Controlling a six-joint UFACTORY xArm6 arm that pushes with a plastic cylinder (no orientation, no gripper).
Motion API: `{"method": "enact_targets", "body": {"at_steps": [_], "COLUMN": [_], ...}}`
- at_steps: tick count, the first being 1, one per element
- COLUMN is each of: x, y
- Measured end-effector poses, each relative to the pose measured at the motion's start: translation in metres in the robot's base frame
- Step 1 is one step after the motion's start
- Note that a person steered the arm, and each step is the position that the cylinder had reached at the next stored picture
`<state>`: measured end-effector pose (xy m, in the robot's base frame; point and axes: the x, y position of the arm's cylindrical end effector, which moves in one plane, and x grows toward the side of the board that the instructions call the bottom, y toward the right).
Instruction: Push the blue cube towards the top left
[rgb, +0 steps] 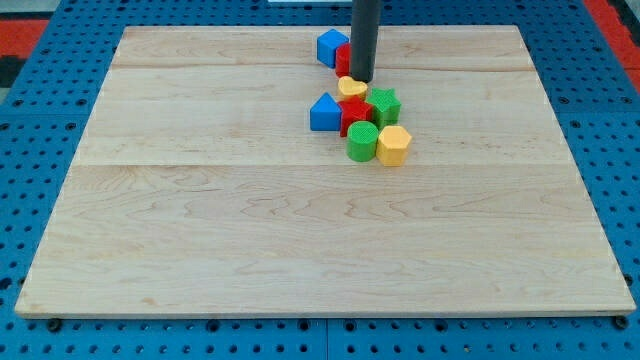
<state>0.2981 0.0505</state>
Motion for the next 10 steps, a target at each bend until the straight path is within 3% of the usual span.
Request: {"method": "enact_targets", "body": {"at_steps": [3, 7, 10], "x": [-0.022, -0.085, -0.035], "y": [0.034, -0.08, -0.089]}}
